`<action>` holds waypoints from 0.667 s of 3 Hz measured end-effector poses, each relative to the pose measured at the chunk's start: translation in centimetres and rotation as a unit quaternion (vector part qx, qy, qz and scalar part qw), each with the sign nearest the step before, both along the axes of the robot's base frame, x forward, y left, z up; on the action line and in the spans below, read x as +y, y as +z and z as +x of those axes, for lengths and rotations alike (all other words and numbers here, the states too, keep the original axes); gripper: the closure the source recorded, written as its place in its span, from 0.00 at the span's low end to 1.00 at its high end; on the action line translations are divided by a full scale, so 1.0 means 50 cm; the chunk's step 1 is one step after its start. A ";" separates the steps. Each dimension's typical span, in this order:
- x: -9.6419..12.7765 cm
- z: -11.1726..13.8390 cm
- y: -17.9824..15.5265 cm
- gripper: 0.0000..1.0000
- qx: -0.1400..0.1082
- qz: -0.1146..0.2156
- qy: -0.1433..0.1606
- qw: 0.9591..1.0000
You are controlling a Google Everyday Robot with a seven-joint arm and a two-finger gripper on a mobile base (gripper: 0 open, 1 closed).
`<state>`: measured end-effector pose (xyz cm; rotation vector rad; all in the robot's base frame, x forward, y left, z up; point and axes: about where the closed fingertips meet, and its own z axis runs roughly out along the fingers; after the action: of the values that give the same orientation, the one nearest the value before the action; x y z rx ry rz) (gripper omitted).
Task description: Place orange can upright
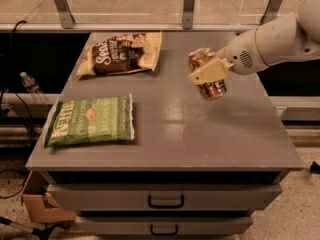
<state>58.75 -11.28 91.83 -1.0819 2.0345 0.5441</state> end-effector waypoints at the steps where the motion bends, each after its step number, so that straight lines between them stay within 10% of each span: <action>1: 0.008 -0.001 0.002 1.00 -0.012 0.004 0.011 1.000; 2: 0.013 -0.007 0.007 1.00 -0.048 0.028 0.042 0.998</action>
Offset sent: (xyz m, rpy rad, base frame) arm -0.0119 0.0028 0.0075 0.0912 -0.2485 0.2100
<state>58.39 -10.65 92.17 -1.1418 1.8869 0.5772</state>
